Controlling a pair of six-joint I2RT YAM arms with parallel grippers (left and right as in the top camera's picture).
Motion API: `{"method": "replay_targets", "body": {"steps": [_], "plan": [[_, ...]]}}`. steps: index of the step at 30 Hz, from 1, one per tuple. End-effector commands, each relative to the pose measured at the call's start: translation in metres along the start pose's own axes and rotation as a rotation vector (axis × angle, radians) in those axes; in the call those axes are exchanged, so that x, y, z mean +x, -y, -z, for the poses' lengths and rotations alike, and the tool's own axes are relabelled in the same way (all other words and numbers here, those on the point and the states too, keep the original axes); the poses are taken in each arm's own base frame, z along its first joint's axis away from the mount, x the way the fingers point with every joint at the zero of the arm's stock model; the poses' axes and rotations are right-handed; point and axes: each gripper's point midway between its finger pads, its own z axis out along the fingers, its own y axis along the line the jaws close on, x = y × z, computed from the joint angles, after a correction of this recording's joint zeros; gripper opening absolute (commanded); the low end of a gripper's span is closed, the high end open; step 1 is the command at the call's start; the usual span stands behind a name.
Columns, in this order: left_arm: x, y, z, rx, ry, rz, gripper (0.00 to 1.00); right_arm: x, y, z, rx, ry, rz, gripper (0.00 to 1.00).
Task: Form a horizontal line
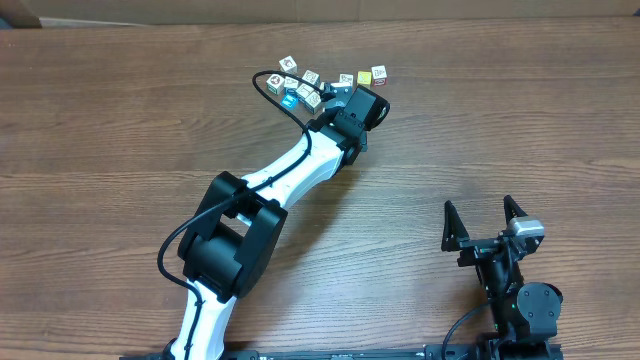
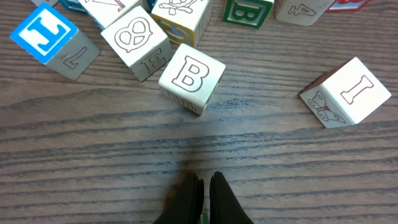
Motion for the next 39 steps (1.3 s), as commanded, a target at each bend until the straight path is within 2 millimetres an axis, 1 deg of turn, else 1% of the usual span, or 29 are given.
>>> {"method": "replay_targets", "body": {"steps": [1, 5, 11, 22, 25, 34, 39], "plan": [[0.007, -0.004, -0.009, -0.014, -0.023, -0.006, 0.04, 0.002, 0.003, 0.000, 0.015, 0.003, 0.007, 1.00], [0.012, -0.008, -0.008, -0.028, -0.044, -0.016, 0.04, 0.002, 0.003, 0.000, 0.014, 0.002, 0.007, 1.00], [0.018, -0.007, -0.008, -0.015, -0.077, -0.029, 0.04, 0.002, 0.003, 0.000, 0.015, 0.003, 0.007, 1.00], [0.023, -0.010, -0.007, -0.027, -0.098, -0.038, 0.04, 0.002, 0.003, 0.000, 0.014, 0.002, 0.007, 1.00], [0.022, -0.010, -0.004, -0.026, -0.097, -0.038, 0.04, 0.002, 0.003, 0.000, 0.014, 0.002, 0.007, 1.00], [0.011, -0.011, 0.014, -0.016, -0.084, -0.032, 0.04, 0.002, 0.003, 0.000, 0.014, 0.002, 0.007, 1.00], [0.016, -0.006, 0.015, 0.017, -0.111, -0.087, 0.06, 0.002, 0.003, 0.000, 0.014, 0.002, 0.007, 1.00]]}}
